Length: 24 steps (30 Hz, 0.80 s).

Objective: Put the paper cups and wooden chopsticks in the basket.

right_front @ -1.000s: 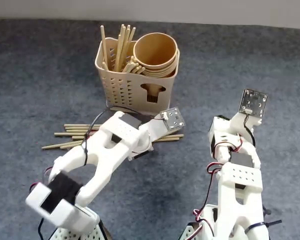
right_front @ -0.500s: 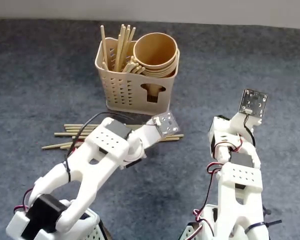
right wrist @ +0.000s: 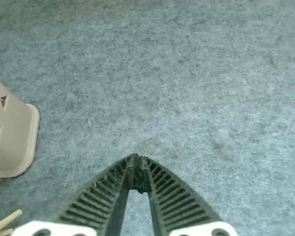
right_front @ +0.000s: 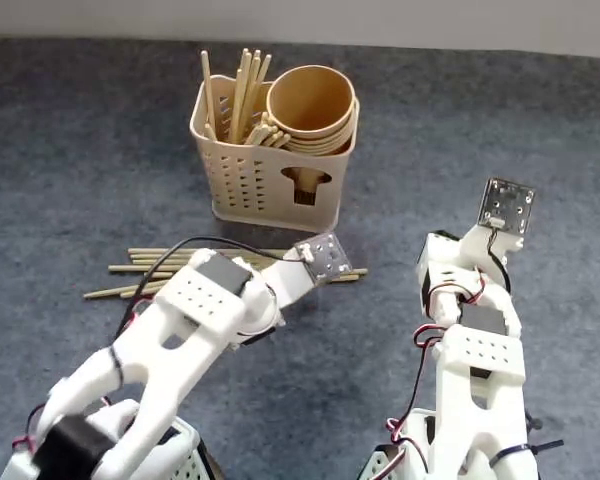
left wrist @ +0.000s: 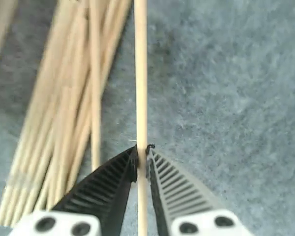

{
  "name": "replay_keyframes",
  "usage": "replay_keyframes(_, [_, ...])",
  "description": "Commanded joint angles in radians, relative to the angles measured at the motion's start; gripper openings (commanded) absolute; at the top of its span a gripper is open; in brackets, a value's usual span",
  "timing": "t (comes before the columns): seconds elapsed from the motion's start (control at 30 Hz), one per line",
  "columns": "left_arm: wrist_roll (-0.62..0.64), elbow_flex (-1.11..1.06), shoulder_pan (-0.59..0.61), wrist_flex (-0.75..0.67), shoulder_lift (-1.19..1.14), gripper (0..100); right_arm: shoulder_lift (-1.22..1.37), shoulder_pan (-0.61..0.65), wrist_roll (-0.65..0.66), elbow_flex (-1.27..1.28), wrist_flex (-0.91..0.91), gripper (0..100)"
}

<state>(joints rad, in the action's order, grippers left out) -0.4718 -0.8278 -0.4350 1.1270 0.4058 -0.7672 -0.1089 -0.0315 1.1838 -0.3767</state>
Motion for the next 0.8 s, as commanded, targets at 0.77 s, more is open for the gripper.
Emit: replay_keyframes(0.77, [0.189, 0.159, 0.139, 0.092, 0.737, 1, -0.015, 0.008, 0.014, -0.007, 0.022, 1.0])
